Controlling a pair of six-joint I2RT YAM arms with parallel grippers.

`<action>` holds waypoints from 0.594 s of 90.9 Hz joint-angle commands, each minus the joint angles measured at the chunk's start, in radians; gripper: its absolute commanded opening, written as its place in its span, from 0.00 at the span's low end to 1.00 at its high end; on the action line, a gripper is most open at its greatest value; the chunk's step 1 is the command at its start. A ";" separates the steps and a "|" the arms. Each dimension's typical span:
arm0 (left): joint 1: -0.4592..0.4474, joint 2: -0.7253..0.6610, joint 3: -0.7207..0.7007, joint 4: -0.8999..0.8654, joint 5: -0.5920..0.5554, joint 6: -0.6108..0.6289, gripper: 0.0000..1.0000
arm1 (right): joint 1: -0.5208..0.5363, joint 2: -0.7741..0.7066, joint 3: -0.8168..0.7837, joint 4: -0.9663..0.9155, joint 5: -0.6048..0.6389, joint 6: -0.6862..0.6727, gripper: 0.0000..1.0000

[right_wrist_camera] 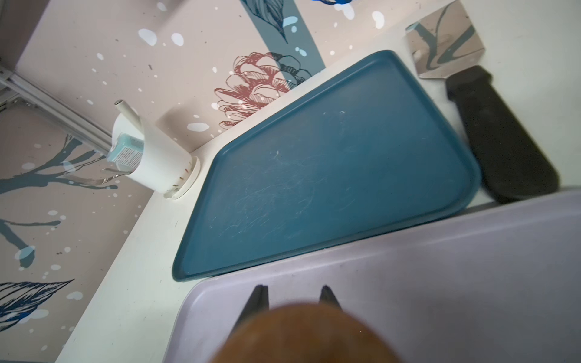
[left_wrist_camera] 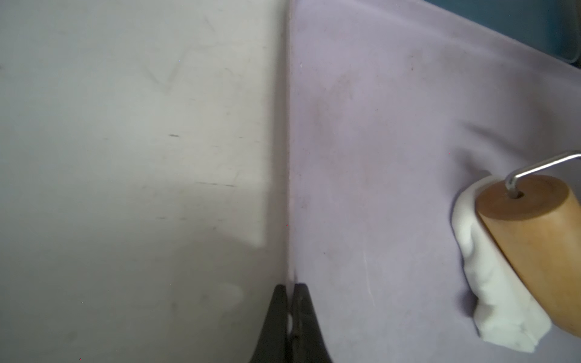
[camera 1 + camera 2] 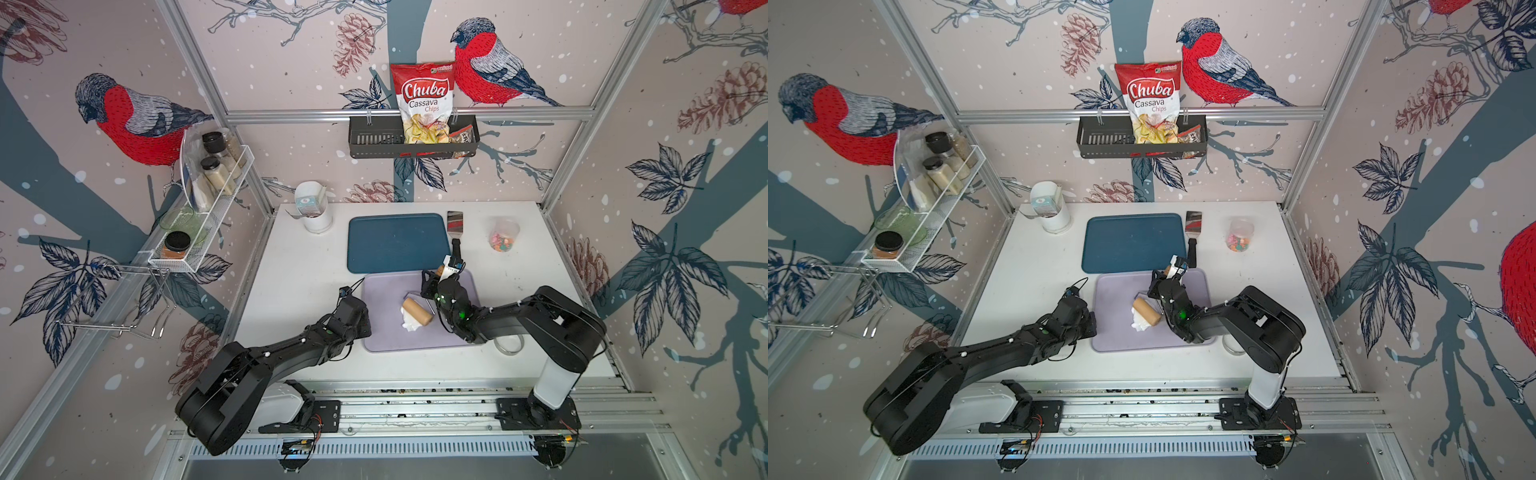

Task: Roll out the dumpling wrappers from the dough
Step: Flatten out the dough on the work surface.

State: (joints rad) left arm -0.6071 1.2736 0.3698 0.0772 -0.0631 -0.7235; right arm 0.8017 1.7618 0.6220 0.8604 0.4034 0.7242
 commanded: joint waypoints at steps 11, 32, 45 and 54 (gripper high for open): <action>-0.002 -0.005 -0.019 -0.116 0.028 0.021 0.00 | 0.100 0.024 0.032 -0.216 0.021 -0.092 0.00; -0.002 -0.002 -0.020 -0.135 0.002 0.014 0.00 | 0.060 0.032 0.013 -0.176 -0.034 -0.014 0.00; -0.002 -0.002 -0.017 -0.148 -0.024 0.021 0.00 | 0.008 -0.063 0.051 -0.205 -0.073 -0.041 0.00; -0.002 0.000 0.005 -0.156 -0.040 0.035 0.00 | 0.014 -0.099 0.100 -0.242 -0.088 -0.034 0.00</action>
State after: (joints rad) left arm -0.6098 1.2663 0.3660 0.0704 -0.0792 -0.7082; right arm 0.8101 1.6951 0.6815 0.7002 0.3599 0.7158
